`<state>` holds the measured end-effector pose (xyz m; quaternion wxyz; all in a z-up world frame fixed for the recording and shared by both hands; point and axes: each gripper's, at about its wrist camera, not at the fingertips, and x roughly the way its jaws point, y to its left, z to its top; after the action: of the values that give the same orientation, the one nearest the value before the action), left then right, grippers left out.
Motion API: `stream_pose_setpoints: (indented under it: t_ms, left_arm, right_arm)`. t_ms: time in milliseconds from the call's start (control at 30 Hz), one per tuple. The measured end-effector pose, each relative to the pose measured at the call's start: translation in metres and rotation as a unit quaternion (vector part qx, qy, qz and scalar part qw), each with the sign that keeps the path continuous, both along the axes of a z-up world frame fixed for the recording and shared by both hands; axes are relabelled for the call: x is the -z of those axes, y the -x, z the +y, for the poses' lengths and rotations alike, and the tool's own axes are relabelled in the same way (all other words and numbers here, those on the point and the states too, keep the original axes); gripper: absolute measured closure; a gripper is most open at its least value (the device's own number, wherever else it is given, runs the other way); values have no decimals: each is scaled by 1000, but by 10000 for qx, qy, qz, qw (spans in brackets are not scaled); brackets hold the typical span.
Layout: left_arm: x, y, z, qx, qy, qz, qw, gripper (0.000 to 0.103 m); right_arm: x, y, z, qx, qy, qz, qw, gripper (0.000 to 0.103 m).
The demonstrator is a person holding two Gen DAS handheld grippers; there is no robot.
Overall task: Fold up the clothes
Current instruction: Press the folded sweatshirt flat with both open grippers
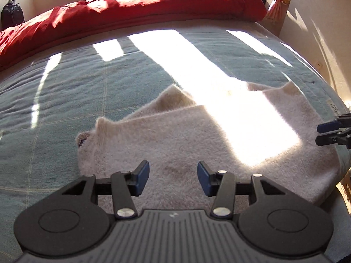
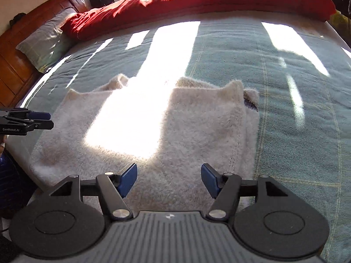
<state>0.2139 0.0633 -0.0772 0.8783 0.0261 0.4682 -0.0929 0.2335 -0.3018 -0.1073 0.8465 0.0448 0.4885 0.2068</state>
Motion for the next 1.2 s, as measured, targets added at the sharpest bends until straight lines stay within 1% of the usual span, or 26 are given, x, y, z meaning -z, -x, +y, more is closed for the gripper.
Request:
stream_pose_setpoints:
  t_ms: [133, 167, 233, 300, 367, 433, 467, 567, 667, 733, 767, 833, 867, 933, 967, 1000, 1033, 1067, 1100, 1133, 1200]
  left_arm:
    - [26, -6, -1, -347, -126, 102, 9993, 52]
    - [33, -5, 1, -453, -208, 121, 9987, 51]
    - [38, 1, 11, -590, -145, 46, 9981, 49]
    - [37, 5, 25, -752, 29, 28, 9972, 49]
    - [34, 8, 35, -944, 82, 37, 9955, 49]
    - [28, 10, 40, -996, 119, 16, 9950, 49]
    - [23, 10, 37, -962, 21, -66, 9953, 49]
    - [10, 6, 26, -749, -286, -336, 9962, 47]
    - [1, -5, 6, -431, -495, -565, 9962, 44]
    - [2, -13, -8, -228, -565, -662, 9959, 38]
    - [5, -16, -16, -128, -648, -693, 9954, 36]
    - [11, -21, -27, -50, -830, -718, 9939, 36]
    - [17, -22, -32, -19, -883, -732, 9934, 36]
    - [28, -23, -35, -6, -871, -666, 9940, 36]
    - [35, -25, -34, -5, -820, -555, 9951, 36]
    - [40, -25, -31, -44, -750, -532, 9958, 36]
    - [44, -26, -28, -84, -679, -511, 9964, 34]
    - [47, -27, -24, -115, -575, -518, 9969, 33]
    - [49, -29, -20, -178, -507, -507, 9973, 27]
    - [50, -32, -16, -230, -443, -481, 9976, 23]
    - [51, -39, -10, -297, -308, -476, 9980, 22]
  right_arm:
    - [23, -9, 13, 249, 169, 83, 9995, 29]
    - [25, -8, 13, 292, 116, 70, 9995, 24]
    - [28, -7, 11, 365, -17, 38, 9993, 22]
    - [27, -5, 2, 585, -261, 72, 9979, 22]
    - [26, -2, -8, 816, -513, 111, 9953, 22]
    - [25, 1, -18, 1062, -787, 144, 9911, 22]
    - [23, 3, -22, 1161, -877, 135, 9893, 22]
    - [10, 3, -19, 1234, -754, -55, 9895, 20]
    - [5, -11, 4, 1037, -393, -323, 9933, 18]
    - [3, -21, 20, 894, -144, -504, 9946, 17]
    - [1, -26, 28, 822, -19, -595, 9948, 16]
    - [-1, -36, 44, 678, 230, -775, 9944, 16]
    - [3, -40, 52, 664, 429, -840, 9933, 16]
    - [15, -42, 61, 652, 760, -911, 9908, 14]
    - [22, -45, 63, 682, 930, -875, 9895, 10]
    - [29, -46, 63, 727, 1005, -853, 9886, 8]
    - [36, -47, 61, 774, 1062, -835, 9878, 2]
    - [40, -47, 60, 774, 1005, -836, 9884, 0]
    - [43, -48, 58, 789, 923, -841, 9890, 0]
    - [45, -49, 56, 798, 863, -830, 9896, 0]
    - [50, -53, 52, 814, 697, -758, 9914, 0]
